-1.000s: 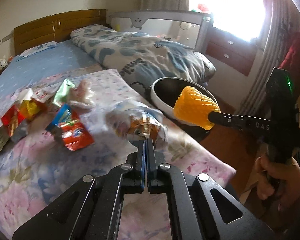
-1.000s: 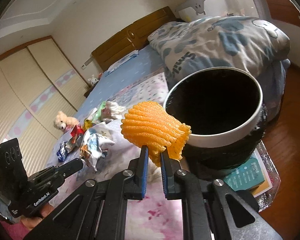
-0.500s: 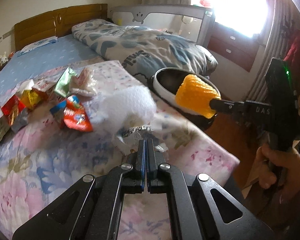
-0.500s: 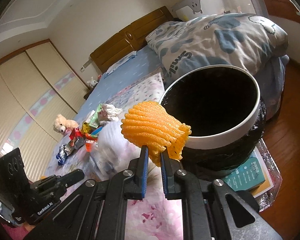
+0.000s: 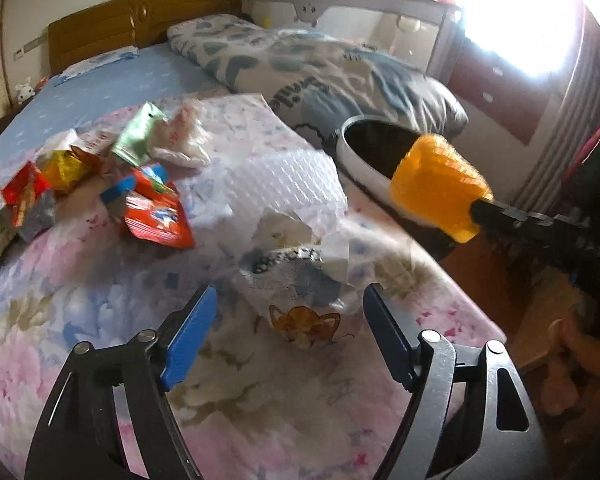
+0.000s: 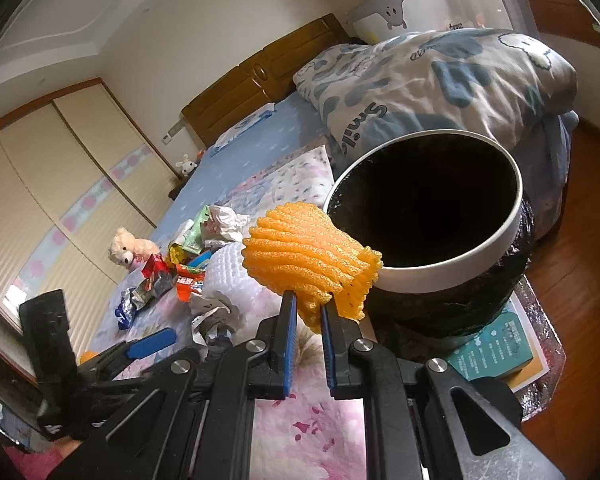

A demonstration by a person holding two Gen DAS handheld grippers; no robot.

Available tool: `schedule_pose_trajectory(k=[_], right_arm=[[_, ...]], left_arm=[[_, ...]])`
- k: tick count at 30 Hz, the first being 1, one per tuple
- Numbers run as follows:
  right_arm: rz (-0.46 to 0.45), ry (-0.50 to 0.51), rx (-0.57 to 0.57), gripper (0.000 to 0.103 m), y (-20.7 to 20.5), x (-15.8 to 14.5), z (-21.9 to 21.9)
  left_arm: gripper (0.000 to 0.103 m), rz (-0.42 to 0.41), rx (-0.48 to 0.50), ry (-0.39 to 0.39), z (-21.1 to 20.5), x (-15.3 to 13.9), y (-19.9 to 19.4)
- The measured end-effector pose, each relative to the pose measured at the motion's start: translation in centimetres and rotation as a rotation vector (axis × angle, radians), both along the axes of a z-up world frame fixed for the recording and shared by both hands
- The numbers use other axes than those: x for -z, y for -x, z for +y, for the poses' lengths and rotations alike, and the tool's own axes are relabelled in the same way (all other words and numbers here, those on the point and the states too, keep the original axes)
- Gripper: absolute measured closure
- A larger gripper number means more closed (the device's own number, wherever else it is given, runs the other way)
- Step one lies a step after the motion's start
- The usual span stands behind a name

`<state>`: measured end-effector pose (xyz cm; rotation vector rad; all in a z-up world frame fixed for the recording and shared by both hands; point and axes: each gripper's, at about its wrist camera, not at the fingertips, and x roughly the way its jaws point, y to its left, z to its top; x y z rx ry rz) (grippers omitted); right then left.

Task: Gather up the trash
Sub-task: 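Carry the orange foam net and crumpled wrapper over the black trash bin with both tools, then open the right tool and left tool to drop both items into the bin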

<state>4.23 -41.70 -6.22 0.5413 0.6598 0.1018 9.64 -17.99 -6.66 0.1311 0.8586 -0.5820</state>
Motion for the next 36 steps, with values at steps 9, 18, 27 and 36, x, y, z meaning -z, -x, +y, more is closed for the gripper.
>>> schedule_pose_trajectory(k=[9, 18, 27, 36], right_arm=[[-0.012, -0.012, 0.004, 0.092, 0.4, -0.2, -0.3], [-0.023, -0.010, 0.010, 0.092, 0.6, -0.7, -1.2], [-0.009, 0.006, 0.054, 0.091, 0.7, -1.0, -4.3], [0.030, 0.058, 0.071, 0.091, -1.1, -1.3, -6.8]], left_arm=[[0.080, -0.020, 0.035, -0.007, 2.1, -0.2, 2.2], [0.080, -0.053, 0.143, 0.028, -0.6, -2.3, 3.8], [0.080, 0.009, 0.183, 0.019, -5.2, -2.4, 1.0], [0.079, 0.017, 0.204, 0.000, -9.8, -3.1, -1.7]])
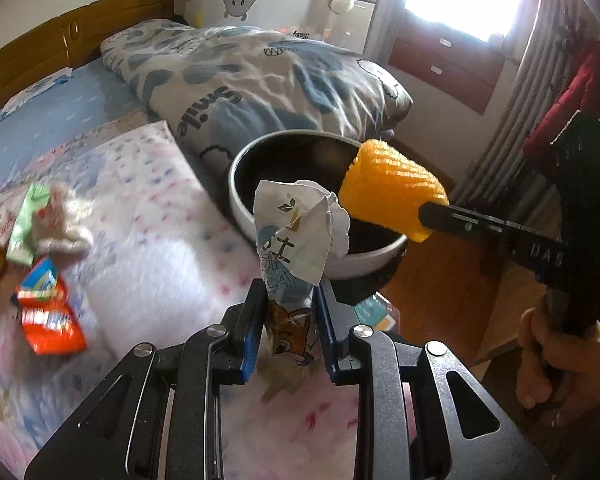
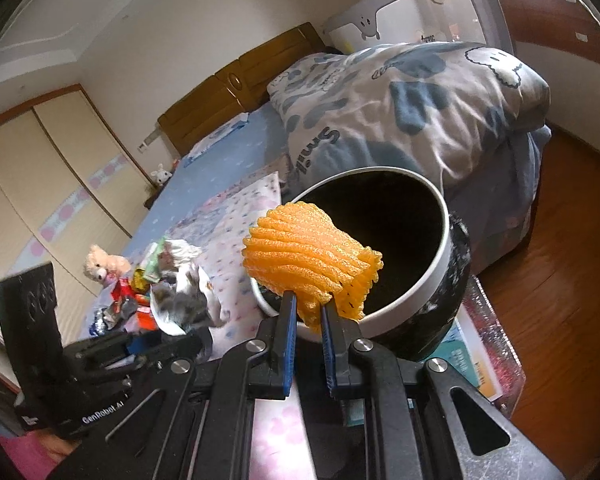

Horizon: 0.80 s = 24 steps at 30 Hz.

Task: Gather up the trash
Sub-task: 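Open the right tool and left tool to drop both items into the bin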

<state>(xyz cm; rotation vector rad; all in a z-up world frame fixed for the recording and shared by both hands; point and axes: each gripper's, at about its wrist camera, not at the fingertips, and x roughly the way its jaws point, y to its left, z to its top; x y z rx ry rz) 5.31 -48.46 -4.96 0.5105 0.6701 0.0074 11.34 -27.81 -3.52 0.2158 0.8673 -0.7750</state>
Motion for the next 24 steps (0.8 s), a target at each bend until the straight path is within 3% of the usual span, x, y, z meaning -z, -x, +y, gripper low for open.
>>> schedule_pose_trajectory(k=[17, 20, 22, 24], right_arm=[[0.072, 0.054, -0.005, 0.089, -4.5, 0.2, -3.6], [0.079, 0.054, -0.001, 0.087, -5.0, 0.3, -4.0], [0.082, 0.053, 0.002, 0.086, -5.2, 0.3, -4.3], [0.090, 0.050, 0.012, 0.084, -5.4, 0.4, -4.6]], left_arm=[[0.076, 0.048, 0.025, -0.063, -5.9, 0.6, -5.0], [0.071, 0.054, 0.028, -0.065, -6.4, 0.8, -5.5], [0.055, 0.056, 0.018, -0.066, -6.5, 0.8, -5.8], [0.051, 0.065, 0.004, -0.051, -6.3, 0.7, -6.1]])
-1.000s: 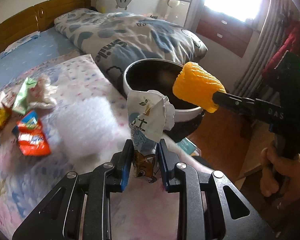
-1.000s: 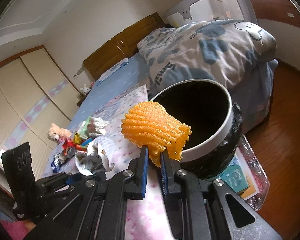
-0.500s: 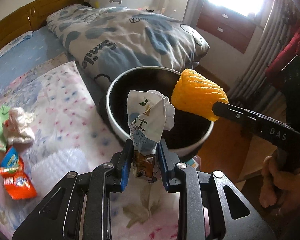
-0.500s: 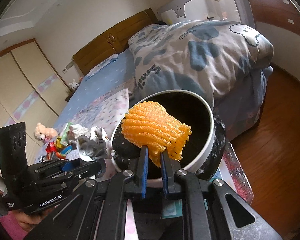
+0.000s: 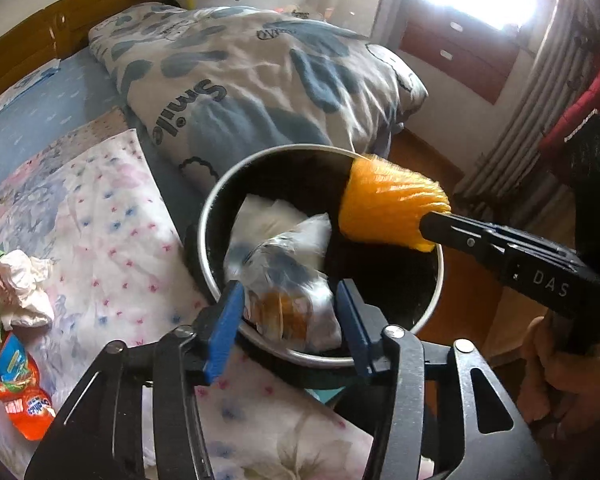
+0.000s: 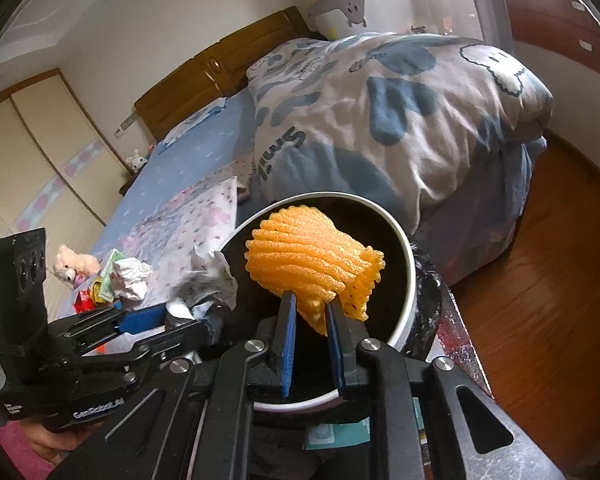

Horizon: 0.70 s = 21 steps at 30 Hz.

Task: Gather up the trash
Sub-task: 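Open the right tool and left tool to drop both items into the bin, then grasp the white foam net with the right tool while the left tool grasps a blue snack wrapper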

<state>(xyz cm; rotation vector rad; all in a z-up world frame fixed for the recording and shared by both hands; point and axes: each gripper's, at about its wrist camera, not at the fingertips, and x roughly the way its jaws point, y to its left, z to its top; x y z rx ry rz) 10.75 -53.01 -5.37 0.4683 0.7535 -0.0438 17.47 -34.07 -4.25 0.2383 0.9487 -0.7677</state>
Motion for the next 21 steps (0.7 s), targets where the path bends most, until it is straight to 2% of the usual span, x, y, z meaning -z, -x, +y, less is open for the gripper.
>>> schedule_pose_trajectory(k=[1, 2, 3, 5, 9, 11, 14, 21], right_arm=[[0.001, 0.000, 0.004, 0.081, 0.0, 0.0, -0.1], [0.001, -0.002, 0.013, 0.071, 0.0, 0.0, -0.3], [-0.005, -0.008, 0.018, 0.068, 0.1, 0.0, -0.4], [-0.021, -0.013, 0.023, 0.064, 0.5, -0.2, -0.4], [-0.045, -0.028, 0.041, 0.059, 1.1, -0.4, -0.1], [-0.061, -0.025, 0.045, 0.051, 1.7, -0.6, 0.6], [-0.081, -0.015, 0.042, 0.041, 2.6, -0.9, 2.1], [-0.108, -0.005, 0.002, 0.032, 4.2, -1.0, 6.3]], left_arm=[[0.047, 0.009, -0.004, 0.008, 0.1, 0.0, -0.1], [0.046, 0.015, -0.008, 0.017, 0.4, -0.1, -0.1], [0.045, 0.012, -0.014, 0.028, 0.7, -0.2, 0.0], [0.041, 0.009, -0.022, 0.042, 1.2, -0.3, 0.2], [0.040, 0.002, -0.046, 0.090, 3.1, -0.9, 1.3], [0.040, -0.015, -0.053, 0.106, 4.2, -1.3, 2.1], [0.039, -0.037, -0.068, 0.124, 5.8, -1.7, 3.1], [0.039, -0.033, -0.139, 0.175, 11.4, -1.6, 4.8]])
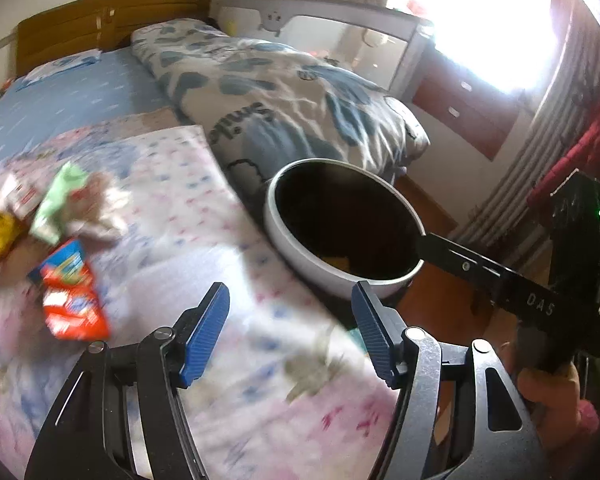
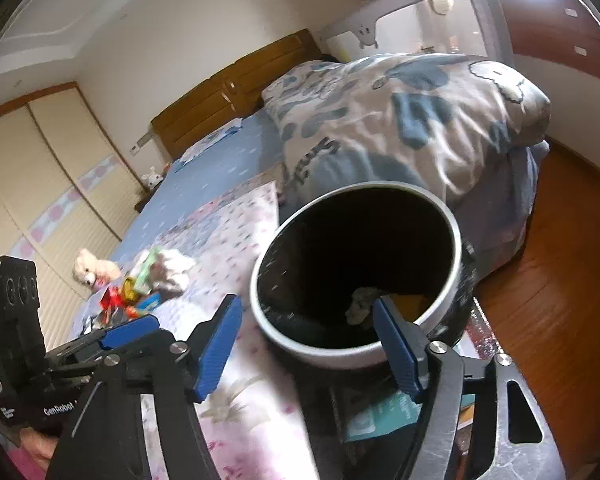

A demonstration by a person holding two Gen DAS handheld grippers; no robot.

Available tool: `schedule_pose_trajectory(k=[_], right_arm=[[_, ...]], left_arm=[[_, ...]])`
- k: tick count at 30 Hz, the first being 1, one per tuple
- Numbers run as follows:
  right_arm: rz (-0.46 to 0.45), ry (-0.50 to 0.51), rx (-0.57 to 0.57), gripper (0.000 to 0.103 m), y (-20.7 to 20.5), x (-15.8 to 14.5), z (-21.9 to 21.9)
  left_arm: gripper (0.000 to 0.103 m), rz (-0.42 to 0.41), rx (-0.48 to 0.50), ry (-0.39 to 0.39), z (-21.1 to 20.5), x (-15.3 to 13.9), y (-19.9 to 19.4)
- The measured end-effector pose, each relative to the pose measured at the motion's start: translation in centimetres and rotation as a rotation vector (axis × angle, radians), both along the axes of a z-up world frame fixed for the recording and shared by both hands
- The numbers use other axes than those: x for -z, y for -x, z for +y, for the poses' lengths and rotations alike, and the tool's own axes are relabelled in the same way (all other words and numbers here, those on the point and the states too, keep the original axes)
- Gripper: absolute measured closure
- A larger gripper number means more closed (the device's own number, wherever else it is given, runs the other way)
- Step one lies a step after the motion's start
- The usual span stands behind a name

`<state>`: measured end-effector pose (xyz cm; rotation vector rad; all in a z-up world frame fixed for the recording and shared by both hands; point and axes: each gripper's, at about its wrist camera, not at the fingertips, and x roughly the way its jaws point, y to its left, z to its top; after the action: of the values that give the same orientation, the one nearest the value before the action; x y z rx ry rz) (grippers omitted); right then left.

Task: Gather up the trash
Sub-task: 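Grasp the white foam net with the right tool while the left tool grasps a blue snack wrapper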

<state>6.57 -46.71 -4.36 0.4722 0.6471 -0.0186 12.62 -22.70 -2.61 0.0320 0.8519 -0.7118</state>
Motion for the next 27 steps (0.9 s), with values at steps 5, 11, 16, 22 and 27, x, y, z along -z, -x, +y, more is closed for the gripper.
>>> schedule_pose_trajectory(k=[5, 11, 16, 22, 27], right_arm=[[0.022, -0.002, -0.030, 0.029, 0.4, 0.8, 2.7], [0.034, -0.010, -0.075, 0.029, 0.5, 1.4, 5.9], [0.048, -0.019, -0.122, 0.029, -0.3, 1.9, 8.4], [0.073, -0.037, -0.165, 0.029, -2.0, 2.6, 10.7], [0.080, -0.075, -0.181, 0.029, -3.4, 2.9, 11.5]], left_arm=[[0.039, 0.024, -0.075, 0.022, 4.3, 1.0, 0.5], [0.038, 0.063, -0.154, 0.034, 9.1, 2.2, 0.5], [0.038, 0.090, -0.224, 0.020, 12.3, 3.5, -0.1], [0.035, 0.131, -0.291, 0.028, 14.9, 4.5, -1.4], [0.030, 0.146, -0.313, 0.045, 15.5, 4.7, -3.0]])
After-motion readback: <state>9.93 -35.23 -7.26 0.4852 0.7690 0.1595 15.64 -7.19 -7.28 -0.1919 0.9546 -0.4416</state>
